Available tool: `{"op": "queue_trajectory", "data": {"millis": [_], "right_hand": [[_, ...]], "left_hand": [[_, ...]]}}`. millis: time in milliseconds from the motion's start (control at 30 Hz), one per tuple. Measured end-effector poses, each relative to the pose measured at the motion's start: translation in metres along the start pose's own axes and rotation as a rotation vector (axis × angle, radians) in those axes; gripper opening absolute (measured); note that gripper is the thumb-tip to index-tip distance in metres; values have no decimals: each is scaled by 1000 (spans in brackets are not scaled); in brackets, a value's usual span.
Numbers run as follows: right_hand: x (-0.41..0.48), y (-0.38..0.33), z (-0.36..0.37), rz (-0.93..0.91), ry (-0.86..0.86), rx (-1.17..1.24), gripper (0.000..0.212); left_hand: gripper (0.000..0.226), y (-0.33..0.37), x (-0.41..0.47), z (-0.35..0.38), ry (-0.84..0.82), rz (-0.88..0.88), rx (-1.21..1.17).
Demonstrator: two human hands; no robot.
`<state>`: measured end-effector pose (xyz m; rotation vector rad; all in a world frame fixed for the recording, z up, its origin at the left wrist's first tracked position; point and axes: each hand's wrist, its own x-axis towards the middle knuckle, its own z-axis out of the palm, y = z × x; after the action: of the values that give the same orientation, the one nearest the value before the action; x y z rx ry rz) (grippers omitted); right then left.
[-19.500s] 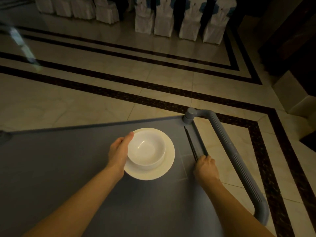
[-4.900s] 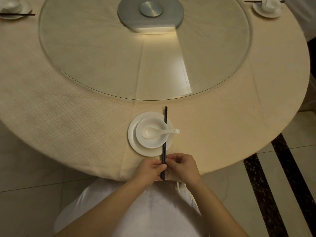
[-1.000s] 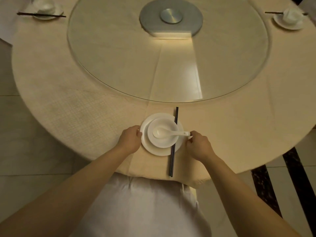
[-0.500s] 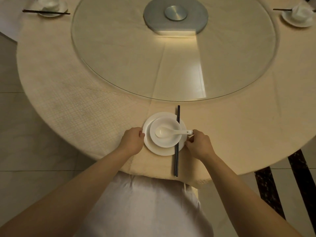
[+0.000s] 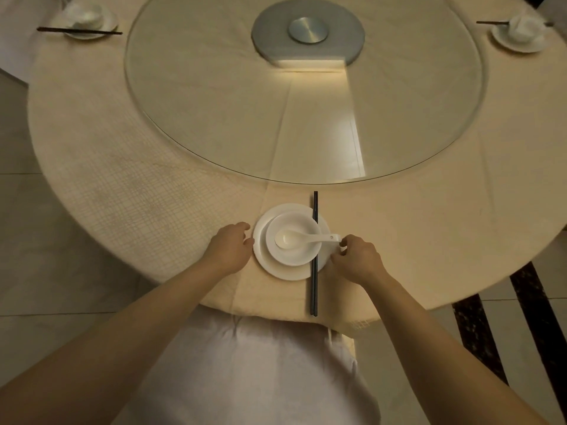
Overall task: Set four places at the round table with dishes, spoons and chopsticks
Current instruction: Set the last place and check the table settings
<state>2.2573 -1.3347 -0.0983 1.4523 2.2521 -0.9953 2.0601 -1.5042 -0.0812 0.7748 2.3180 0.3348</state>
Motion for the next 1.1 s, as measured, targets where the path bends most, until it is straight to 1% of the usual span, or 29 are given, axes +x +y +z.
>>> {"op": "queue_trajectory", "data": {"millis": [67,167,333,500,667,733,800,967,1100], "right_hand": [[-4,-1,-8,12,12,-76,34],[-10,-8,-21,-19,80,-184,35],[-19,-23,-40,-87,161,-174,42],[-33,-40,-54,-162,208,-181,45],[-53,-59,-82,-240,185,-307,53],[-64,-75,-105,-272,158,-356,58],[-79,-96,-132,-303,154,-392,61],[-123,-155,-201,-407,324,-411,57],[-159,-212,-233,-580,490,-450,60]], "left_hand": [[48,0,0,-11,22,21,33],[50,6,-5,-27,55,62,44],[53,20,-17,-44,121,140,42],[54,28,-25,-50,117,170,65],[60,43,-35,-79,138,232,124],[63,53,-43,-101,138,252,180],[64,66,-52,-129,177,267,235],[61,102,-89,-211,377,298,272],[60,105,-121,-271,482,285,297]]}}
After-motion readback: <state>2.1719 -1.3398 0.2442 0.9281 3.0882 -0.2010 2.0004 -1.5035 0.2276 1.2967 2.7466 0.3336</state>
